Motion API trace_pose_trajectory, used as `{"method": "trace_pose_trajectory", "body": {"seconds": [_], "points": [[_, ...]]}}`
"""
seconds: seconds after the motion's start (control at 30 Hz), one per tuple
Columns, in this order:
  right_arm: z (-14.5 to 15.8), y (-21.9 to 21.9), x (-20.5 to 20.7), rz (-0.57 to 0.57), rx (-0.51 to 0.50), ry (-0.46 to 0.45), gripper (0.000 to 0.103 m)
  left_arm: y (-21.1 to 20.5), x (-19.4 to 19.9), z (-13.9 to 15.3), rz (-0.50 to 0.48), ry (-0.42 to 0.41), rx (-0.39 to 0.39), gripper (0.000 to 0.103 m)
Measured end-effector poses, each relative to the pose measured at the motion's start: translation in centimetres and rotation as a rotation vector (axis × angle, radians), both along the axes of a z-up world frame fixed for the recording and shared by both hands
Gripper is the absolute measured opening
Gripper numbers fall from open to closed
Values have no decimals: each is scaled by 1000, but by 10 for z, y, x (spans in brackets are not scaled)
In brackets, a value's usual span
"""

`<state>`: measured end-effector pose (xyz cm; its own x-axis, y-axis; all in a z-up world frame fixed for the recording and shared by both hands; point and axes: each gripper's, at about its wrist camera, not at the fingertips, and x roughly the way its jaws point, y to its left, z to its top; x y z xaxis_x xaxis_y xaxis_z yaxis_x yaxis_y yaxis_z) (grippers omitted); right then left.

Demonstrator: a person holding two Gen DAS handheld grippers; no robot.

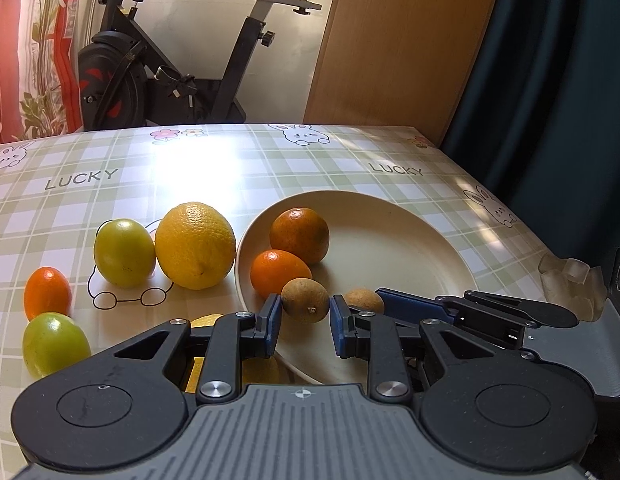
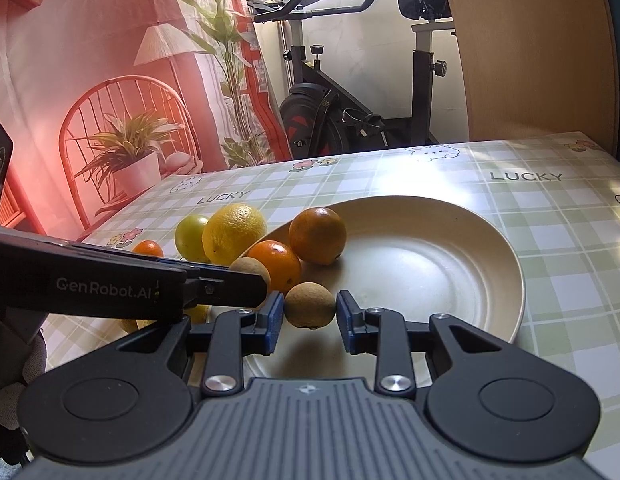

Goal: Organize fruits
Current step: 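Carry the kiwi onto the plate and open the left gripper, then move the left gripper to the large yellow lemon beside the plate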

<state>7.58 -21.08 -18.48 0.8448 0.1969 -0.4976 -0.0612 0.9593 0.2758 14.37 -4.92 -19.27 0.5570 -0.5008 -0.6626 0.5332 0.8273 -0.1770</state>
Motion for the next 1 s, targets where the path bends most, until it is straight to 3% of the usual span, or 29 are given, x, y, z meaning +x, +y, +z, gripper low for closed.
{"method": "trace_pose_trajectory", "body": {"seconds": [0.4, 0.53, 0.67, 1.0], "points": [[-2, 0, 1, -3, 2, 13, 33, 6, 4, 6, 34, 20, -33, 30], [-1, -2, -1, -13, 8, -2, 44, 18, 3, 17, 59, 10, -80, 51], [1, -2, -9, -11, 18, -46, 55, 33, 0, 31, 88, -14, -117, 52], [8, 16, -20, 44, -56, -118, 55, 67, -13, 34, 149, -8, -121, 52]]}}
